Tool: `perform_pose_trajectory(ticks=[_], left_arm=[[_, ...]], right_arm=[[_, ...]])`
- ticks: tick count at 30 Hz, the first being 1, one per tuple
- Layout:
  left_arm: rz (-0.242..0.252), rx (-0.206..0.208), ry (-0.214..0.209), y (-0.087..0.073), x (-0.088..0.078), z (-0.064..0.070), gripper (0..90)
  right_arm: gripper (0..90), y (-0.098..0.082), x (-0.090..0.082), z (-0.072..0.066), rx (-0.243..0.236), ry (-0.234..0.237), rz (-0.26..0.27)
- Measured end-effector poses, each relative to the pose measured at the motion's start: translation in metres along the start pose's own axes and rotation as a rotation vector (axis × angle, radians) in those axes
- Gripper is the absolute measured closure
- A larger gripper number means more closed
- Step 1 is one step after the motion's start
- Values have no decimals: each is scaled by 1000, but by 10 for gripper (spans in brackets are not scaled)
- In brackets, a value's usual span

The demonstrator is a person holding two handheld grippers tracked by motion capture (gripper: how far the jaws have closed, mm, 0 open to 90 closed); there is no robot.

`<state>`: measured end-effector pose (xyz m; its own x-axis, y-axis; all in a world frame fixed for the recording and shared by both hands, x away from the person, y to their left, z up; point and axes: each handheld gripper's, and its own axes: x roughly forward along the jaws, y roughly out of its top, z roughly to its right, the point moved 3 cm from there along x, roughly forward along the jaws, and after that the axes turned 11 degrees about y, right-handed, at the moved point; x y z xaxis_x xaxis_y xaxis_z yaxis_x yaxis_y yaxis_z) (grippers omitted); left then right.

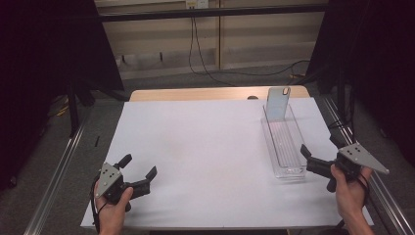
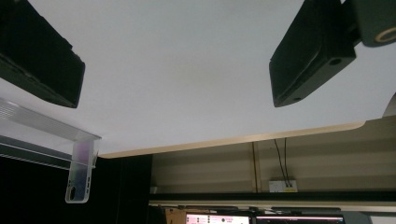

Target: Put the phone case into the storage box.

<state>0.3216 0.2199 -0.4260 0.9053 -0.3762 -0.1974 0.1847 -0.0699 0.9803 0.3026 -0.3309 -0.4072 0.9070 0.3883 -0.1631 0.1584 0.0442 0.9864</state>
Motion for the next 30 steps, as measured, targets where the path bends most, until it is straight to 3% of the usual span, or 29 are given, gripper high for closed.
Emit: perform_pose_trajectory(ticks=[4, 11, 18, 24, 26, 30], left_arm=[[3, -3, 3, 0, -2, 0, 35], [1, -3, 4, 0, -2, 1, 34], [-6, -1, 6, -1, -2, 1, 33], [-24, -12, 10, -4, -2, 1, 32], [-29, -19, 9, -5, -2, 1, 30], [-45, -34, 10, -6, 0, 1, 29]], right_arm=[[4, -7, -4, -9, -8, 22, -6], [3, -24, -18, -24, 1, 17, -30], [0, -37, -29, -26, 23, -9, -37], [0, -41, -36, -24, 3, -42, -45], [0, -42, -38, -21, 32, -54, -33], [0, -44, -35, -22, 45, -50, -43]])
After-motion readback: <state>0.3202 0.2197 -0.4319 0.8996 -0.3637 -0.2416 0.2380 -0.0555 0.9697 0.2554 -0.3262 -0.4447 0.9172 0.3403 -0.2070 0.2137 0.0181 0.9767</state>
